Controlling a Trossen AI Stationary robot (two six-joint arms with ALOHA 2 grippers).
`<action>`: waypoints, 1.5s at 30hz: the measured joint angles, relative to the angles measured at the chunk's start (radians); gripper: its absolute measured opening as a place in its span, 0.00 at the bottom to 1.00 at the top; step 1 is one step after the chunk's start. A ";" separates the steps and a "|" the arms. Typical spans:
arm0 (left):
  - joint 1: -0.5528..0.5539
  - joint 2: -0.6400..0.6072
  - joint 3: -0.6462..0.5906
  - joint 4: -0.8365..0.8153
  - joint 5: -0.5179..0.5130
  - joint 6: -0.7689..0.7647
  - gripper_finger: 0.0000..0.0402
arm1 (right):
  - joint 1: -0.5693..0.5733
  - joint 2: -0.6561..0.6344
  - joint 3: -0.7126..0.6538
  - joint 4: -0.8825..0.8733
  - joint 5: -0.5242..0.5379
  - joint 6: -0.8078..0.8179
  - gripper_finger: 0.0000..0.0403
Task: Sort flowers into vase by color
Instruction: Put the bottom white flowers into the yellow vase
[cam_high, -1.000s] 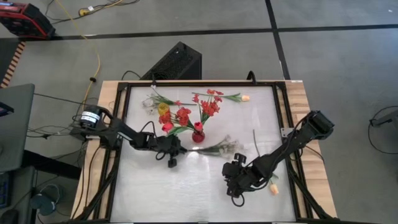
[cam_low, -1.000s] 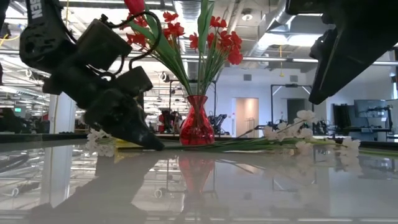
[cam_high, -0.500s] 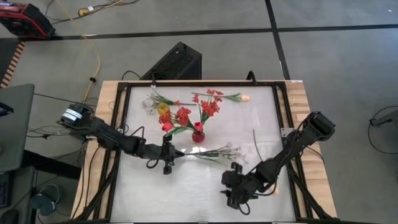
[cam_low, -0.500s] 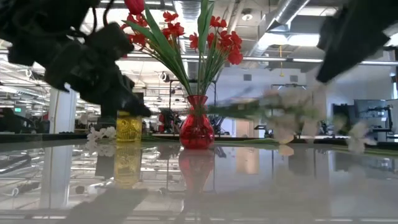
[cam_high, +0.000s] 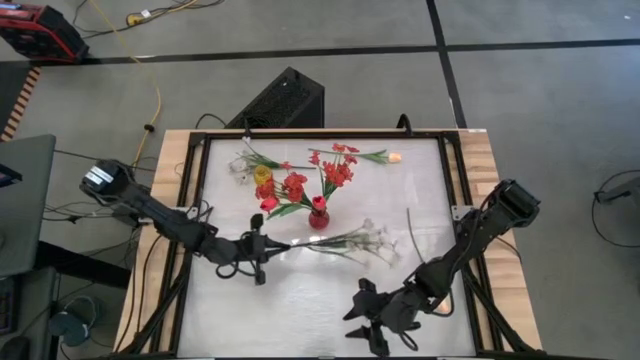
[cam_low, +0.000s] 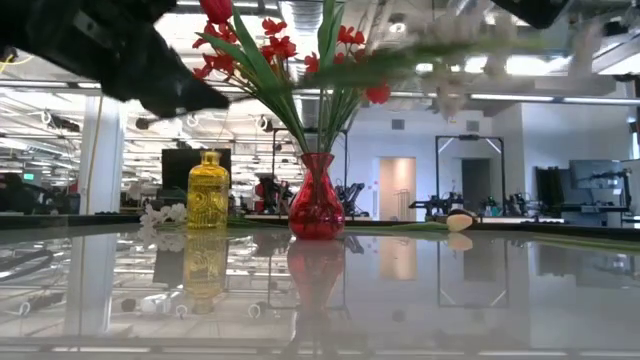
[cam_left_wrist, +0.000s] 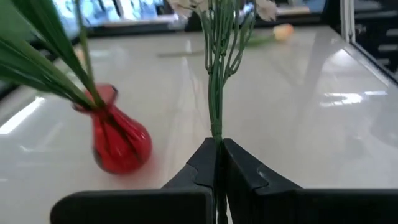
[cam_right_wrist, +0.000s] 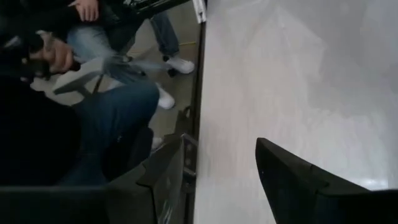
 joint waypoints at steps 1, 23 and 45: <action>-0.009 -0.017 0.000 0.000 -0.024 0.008 0.00 | 0.001 0.000 0.007 -0.002 -0.025 0.007 0.56; -0.227 -0.201 0.002 0.280 0.035 0.210 0.00 | -0.003 0.098 0.033 0.018 0.313 -0.188 0.45; -0.212 0.070 0.001 0.565 0.062 0.179 0.00 | -0.227 0.181 0.033 0.776 0.144 -0.957 0.48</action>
